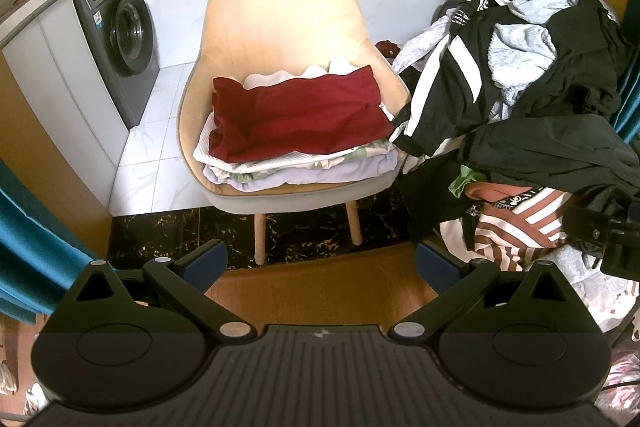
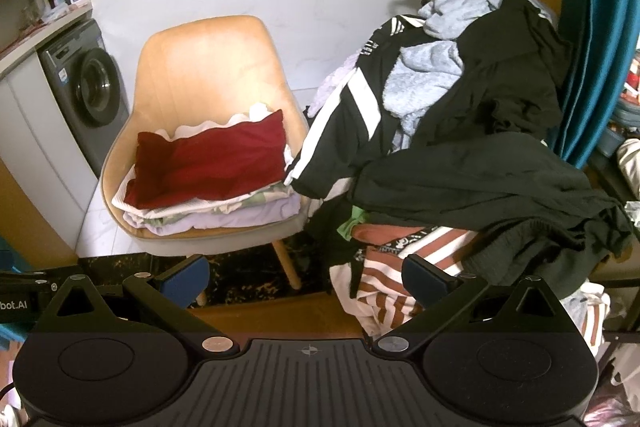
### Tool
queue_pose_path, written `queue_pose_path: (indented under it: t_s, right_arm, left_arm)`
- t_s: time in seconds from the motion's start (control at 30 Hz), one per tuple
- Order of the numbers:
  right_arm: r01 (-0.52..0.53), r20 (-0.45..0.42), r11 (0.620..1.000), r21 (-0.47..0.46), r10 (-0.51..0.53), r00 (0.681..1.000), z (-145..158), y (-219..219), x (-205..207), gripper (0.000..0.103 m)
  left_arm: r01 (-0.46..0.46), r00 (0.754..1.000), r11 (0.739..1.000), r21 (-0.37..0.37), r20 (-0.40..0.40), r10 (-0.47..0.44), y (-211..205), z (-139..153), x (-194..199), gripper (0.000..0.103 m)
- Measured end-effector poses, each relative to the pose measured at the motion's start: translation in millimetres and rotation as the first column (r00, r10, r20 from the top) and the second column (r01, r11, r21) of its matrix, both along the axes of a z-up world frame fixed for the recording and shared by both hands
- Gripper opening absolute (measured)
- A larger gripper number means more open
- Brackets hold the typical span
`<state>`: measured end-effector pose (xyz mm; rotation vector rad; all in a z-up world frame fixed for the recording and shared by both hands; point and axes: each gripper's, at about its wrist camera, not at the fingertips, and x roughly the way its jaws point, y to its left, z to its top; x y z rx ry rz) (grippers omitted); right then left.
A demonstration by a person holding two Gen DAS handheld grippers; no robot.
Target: Fold clothes
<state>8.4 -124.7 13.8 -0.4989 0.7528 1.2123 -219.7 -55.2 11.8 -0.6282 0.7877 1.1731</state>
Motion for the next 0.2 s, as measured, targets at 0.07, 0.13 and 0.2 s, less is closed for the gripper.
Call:
queue_pose_path:
  t_s: [0.07,0.13,0.2]
  right_arm:
    - [0.001,-0.001,1.000,0.001,-0.001,1.000,-0.1,0.2,1.3,0.102]
    - [0.002,-0.003,1.000,0.003,-0.002,1.000,-0.2,1.0,2.8,0.102]
    - [0.005,-0.005,1.000,0.004,-0.005,1.000,-0.4,1.5,4.4,0.102]
  left_arm:
    - [0.001,1.000,1.000,0.000,0.000,-0.001,0.8,0.3,0.8,0.102]
    - [0.003,1.000,1.000,0.003,-0.001,-0.003,0.7,0.9,1.6,0.102]
    - [0.004,1.000,1.000,0.005,-0.002,-0.004,1.0,1.0,2.3,0.102]
